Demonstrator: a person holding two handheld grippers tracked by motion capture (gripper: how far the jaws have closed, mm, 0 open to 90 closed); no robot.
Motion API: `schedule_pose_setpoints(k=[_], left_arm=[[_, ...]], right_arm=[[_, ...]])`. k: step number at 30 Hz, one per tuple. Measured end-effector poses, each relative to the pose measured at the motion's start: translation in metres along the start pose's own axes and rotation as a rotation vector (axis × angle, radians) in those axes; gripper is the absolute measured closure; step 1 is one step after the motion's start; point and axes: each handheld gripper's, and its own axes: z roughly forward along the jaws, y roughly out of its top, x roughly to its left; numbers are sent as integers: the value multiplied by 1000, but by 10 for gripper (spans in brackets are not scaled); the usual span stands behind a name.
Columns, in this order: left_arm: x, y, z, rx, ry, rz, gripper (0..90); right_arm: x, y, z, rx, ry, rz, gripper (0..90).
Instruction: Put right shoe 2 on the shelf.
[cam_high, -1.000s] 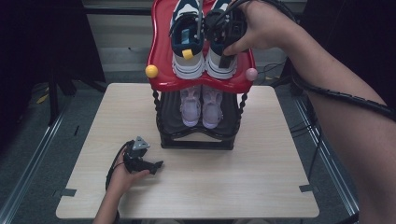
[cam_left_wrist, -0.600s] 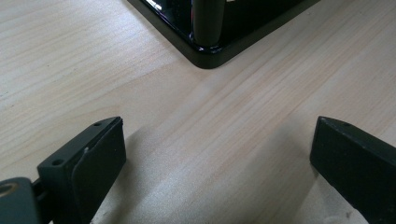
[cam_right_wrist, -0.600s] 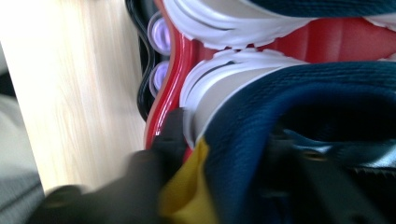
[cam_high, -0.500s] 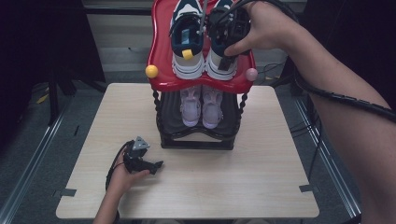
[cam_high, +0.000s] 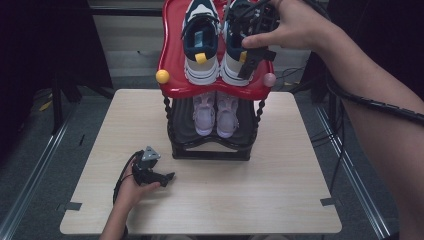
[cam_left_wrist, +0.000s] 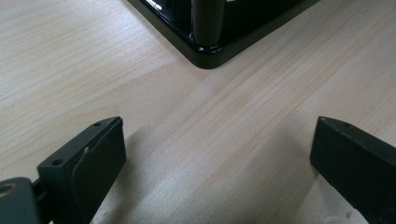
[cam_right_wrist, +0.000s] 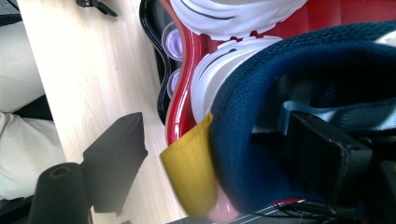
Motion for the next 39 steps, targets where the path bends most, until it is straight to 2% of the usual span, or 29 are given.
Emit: schedule_pose_setpoints(k=[1, 2, 12, 19, 39], left_arm=[[0, 0, 0, 1, -1, 1, 32], [0, 0, 0, 0, 0, 0, 32], [0, 0, 0, 1, -2, 2, 32], [0, 0, 0, 1, 0, 2, 32], [0, 0, 0, -4, 0, -6, 33]], right_arm=[[1, 0, -2, -2, -5, 12, 193], [0, -1, -4, -4, 2, -1, 183], [3, -7, -22, 7, -17, 11, 173], [3, -15, -30, 15, -13, 24, 173], [10, -36, -28, 60, 24, 46, 182]])
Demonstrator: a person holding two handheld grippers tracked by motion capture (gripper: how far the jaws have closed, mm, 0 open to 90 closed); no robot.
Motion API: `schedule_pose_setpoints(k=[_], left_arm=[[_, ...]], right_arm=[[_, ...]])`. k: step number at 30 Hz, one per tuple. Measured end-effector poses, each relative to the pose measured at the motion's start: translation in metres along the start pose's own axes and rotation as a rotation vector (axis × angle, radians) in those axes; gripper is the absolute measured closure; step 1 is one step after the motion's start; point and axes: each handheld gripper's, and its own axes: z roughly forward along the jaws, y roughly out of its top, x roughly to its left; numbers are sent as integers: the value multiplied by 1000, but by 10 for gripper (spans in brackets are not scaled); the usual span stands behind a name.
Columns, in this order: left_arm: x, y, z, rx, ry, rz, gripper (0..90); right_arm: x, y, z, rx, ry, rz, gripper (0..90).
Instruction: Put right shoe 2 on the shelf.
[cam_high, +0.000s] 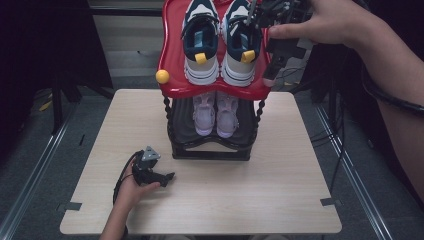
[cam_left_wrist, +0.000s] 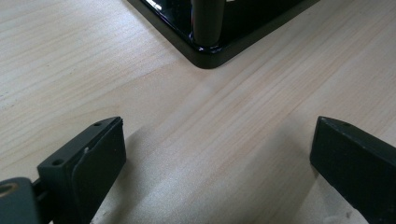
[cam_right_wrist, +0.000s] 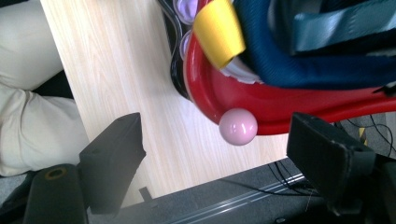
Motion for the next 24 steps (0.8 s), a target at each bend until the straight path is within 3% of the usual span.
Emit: schedule_pose_setpoints(k=[12, 24], left_arm=[[0, 0, 0, 2, -1, 3, 32], [0, 0, 0, -1, 1, 0, 32]], right_arm=[[4, -13, 5, 40, 34, 7, 183], [8, -34, 10, 34, 59, 28, 184]])
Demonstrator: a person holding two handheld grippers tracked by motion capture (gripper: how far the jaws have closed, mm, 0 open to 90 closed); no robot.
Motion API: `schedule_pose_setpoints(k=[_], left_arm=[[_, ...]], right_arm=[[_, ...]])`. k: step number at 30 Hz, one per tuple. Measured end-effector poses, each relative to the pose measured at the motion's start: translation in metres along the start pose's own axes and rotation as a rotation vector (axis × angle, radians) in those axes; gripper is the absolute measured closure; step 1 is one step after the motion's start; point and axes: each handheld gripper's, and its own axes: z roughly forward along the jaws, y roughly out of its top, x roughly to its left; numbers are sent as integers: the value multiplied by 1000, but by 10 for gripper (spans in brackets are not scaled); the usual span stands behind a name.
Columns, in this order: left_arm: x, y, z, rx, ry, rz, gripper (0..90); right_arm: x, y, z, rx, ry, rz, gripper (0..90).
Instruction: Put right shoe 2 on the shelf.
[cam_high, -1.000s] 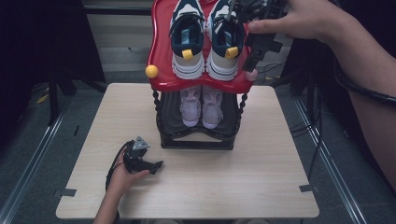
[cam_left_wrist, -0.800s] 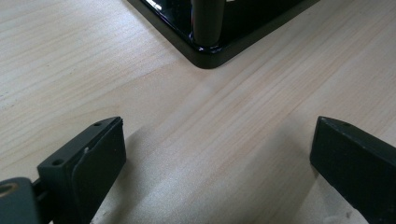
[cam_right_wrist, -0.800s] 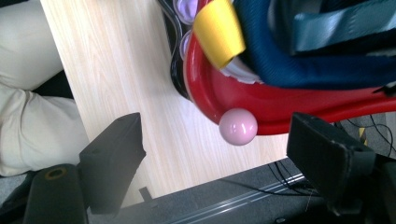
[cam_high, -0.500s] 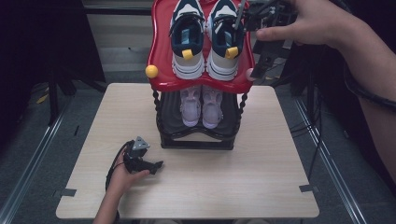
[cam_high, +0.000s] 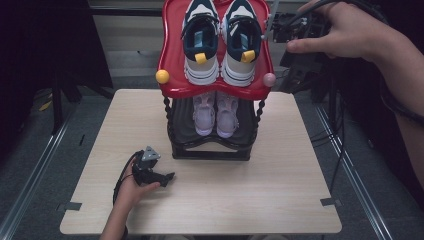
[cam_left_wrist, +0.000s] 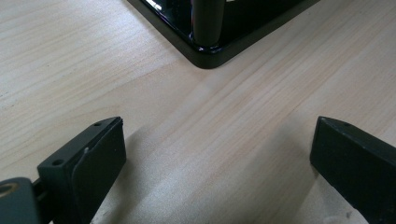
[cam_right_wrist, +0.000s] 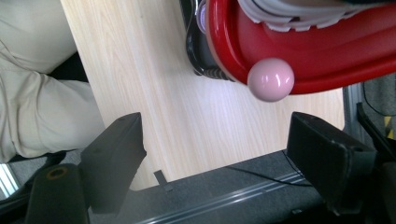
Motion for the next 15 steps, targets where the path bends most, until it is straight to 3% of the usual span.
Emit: schedule_pose_setpoints(k=[15], left_arm=[[0, 0, 0, 1, -1, 1, 32]], right_arm=[[6, -33, 12, -9, 7, 29, 184]])
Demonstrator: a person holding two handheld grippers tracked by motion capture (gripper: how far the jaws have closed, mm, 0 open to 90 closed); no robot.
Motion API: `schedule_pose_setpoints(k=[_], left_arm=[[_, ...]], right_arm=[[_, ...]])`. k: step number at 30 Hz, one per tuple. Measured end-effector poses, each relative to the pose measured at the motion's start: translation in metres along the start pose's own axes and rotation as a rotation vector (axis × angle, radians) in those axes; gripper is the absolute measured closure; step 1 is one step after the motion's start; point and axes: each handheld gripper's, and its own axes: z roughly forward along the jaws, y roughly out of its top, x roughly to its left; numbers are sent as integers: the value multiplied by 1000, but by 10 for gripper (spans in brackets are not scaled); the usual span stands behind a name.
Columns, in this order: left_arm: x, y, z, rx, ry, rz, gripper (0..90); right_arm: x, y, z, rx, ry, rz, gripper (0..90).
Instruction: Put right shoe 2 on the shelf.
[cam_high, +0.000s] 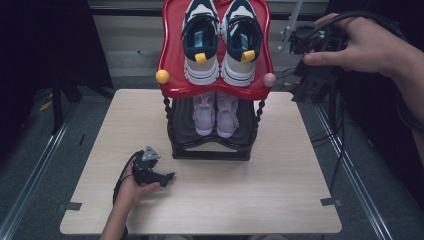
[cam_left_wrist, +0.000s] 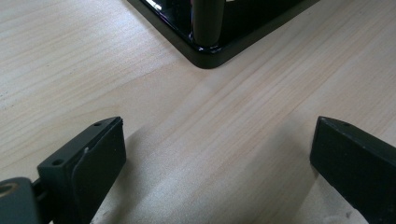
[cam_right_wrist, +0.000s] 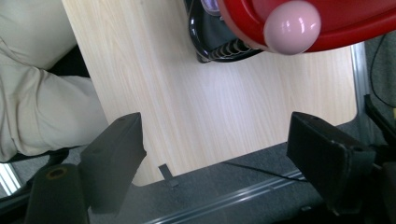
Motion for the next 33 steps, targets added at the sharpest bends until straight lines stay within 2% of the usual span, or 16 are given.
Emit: schedule_pose_setpoints(k=[20, 33], left_arm=[[0, 0, 0, 0, 0, 0, 32], [0, 0, 0, 5, -4, 1, 32]], right_arm=[[2, -21, 34, 15, 20, 11, 184], [3, -33, 54, 55, 19, 11, 184]])
